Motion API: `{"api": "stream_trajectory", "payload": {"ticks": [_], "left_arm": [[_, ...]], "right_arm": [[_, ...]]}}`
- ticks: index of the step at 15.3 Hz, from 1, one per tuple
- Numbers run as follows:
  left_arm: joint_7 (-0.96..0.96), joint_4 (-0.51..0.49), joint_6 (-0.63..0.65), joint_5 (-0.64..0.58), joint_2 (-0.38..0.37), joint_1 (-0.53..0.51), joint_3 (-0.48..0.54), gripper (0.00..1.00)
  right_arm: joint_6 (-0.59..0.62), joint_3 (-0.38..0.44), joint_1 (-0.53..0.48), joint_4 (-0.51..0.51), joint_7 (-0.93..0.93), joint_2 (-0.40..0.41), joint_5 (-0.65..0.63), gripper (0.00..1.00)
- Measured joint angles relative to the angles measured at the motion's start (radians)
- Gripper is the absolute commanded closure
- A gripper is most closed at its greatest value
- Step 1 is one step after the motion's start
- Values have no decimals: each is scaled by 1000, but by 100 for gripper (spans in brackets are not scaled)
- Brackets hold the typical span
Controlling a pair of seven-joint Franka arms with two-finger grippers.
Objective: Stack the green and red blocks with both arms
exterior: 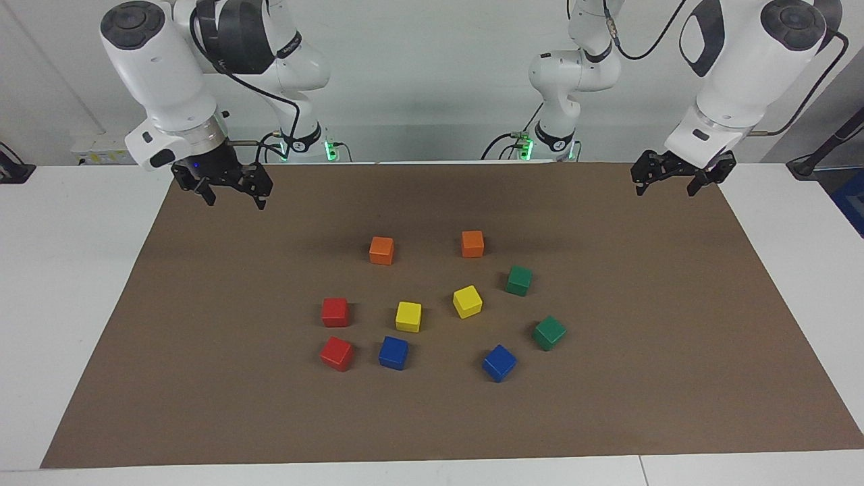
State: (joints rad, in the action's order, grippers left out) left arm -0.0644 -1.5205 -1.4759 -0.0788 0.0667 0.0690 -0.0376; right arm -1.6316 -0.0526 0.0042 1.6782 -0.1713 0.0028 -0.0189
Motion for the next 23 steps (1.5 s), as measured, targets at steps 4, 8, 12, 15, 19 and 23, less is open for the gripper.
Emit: {"api": "stream_trajectory", "payload": {"ticks": [4, 8, 12, 15, 19, 23], "left_arm": [[0, 0, -14, 0, 0, 1, -1, 0], [0, 0, -50, 0, -1, 2, -4, 0], [0, -2, -50, 0, -7, 3, -8, 0], [55, -51, -108, 42, -27, 3, -11, 0], [230, -137, -243, 73, -18, 54, -21, 0], [516, -239, -447, 74, 92, 204, -27, 0]], "right_arm": [[0, 0, 0, 0, 0, 0, 0, 0], [-20, 1, -5, 0, 0, 0, 0, 0], [-35, 2, -27, 0, 0, 0, 1, 0], [-68, -3, -24, 9, -9, 0, 3, 0], [-179, -12, 48, 55, -164, 41, 7, 0], [-377, -17, 148, 74, -326, 182, 6, 0]]}}
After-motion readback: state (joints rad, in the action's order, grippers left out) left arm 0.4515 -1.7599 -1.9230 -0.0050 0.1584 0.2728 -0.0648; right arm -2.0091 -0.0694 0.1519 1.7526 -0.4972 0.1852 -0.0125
